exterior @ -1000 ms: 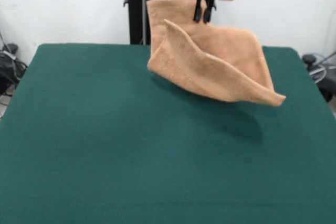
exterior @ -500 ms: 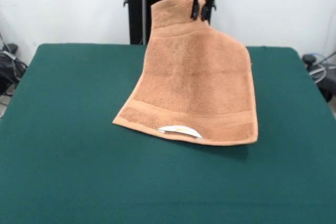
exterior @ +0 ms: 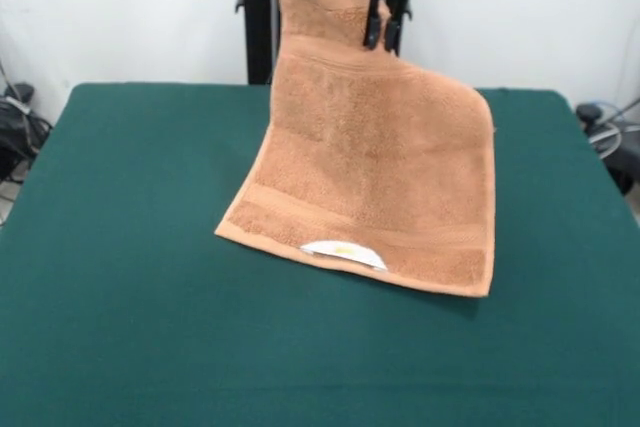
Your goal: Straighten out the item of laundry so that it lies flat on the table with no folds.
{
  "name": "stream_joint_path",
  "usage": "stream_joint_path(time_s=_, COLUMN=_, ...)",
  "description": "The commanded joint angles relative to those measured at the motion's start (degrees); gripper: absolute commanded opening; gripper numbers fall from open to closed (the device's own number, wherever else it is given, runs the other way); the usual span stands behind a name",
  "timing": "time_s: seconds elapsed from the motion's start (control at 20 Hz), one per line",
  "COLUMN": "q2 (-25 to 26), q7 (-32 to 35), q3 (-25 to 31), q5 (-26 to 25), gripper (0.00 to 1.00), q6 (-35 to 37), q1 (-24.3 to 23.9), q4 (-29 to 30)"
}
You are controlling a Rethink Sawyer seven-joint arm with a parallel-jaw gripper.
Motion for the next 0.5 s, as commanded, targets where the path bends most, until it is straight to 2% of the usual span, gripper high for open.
stream_joint_path(time_s=0.05, q2=3.02, q7=-4.62, q3=7.05, q5=0.53, gripper=0.0, q6=-0.94, q1=-1.98, q4=-2.66)
stream_joint_path(time_s=0.2, q2=3.62, q7=-2.56, q3=7.2, q5=-0.66, gripper=0.0, q6=-5.06, q1=-2.0, q4=-0.78)
stream_joint_path(time_s=0.5, q2=4.26, q7=-2.17, q3=7.87, q5=-0.79, gripper=0.0, q6=-7.86, q1=-2.56, q4=0.89)
